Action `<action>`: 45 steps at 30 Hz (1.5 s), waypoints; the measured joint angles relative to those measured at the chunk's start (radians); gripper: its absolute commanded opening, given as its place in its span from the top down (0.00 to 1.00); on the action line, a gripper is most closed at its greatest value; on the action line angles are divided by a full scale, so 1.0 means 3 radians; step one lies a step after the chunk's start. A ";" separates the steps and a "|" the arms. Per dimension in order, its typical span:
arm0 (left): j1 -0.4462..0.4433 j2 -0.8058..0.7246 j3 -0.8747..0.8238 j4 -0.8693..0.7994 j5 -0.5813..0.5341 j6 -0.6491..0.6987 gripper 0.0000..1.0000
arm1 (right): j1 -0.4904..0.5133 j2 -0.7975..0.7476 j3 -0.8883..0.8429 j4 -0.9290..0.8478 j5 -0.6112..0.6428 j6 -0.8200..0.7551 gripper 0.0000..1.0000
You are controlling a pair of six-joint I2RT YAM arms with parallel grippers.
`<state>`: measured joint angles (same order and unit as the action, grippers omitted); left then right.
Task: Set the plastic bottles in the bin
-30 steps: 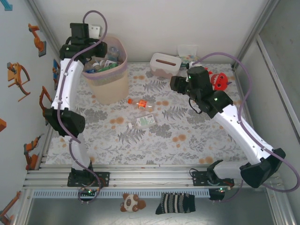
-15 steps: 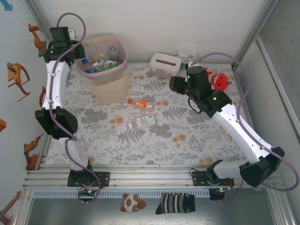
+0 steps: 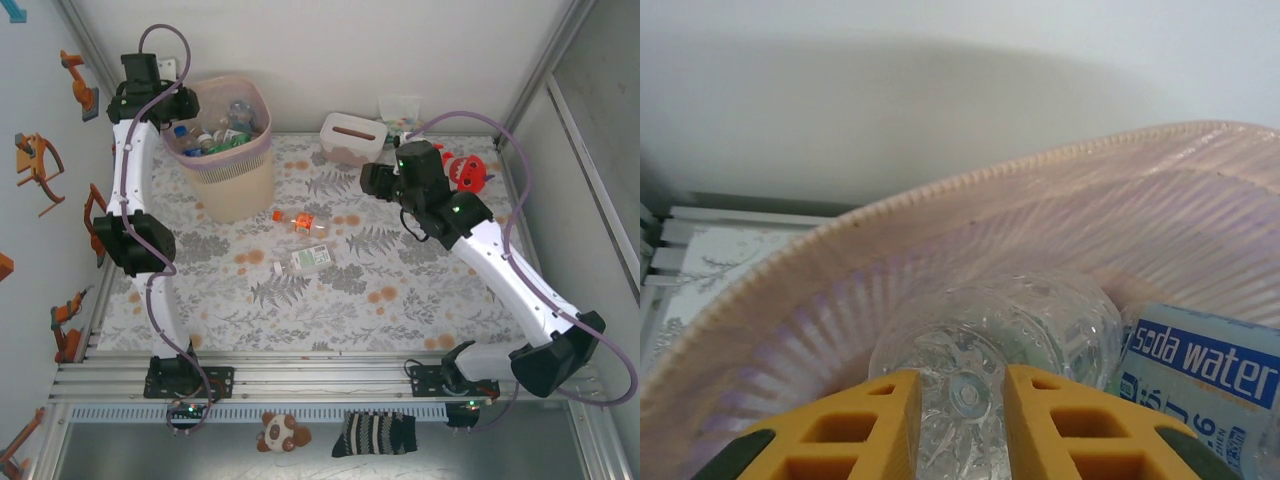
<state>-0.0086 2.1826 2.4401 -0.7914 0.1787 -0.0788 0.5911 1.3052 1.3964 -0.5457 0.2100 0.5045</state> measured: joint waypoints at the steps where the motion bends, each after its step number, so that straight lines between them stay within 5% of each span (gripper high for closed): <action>1: 0.0000 0.0005 0.0000 -0.0014 0.0046 0.0000 0.74 | 0.0000 0.0006 0.0000 0.0000 -0.0008 0.0000 0.31; 14: -0.0025 -0.0141 -0.0223 0.0036 0.0404 0.0003 0.72 | 0.0000 0.0037 0.0024 -0.0001 -0.0036 0.0018 0.32; 25: -0.0211 -0.0952 -0.0671 0.0142 0.0500 0.0017 0.70 | 0.0000 0.0050 0.0024 0.0000 -0.0051 0.0037 0.31; 45: -0.1535 -0.1937 -0.2700 0.0280 0.0470 0.0750 0.56 | -0.0003 0.0174 0.0024 0.0005 -0.0126 0.0034 0.31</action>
<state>-0.4690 1.6016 1.6302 -0.7074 0.3199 0.1463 0.5903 1.3575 1.4036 -0.5442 0.1722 0.5148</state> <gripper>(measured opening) 0.425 0.686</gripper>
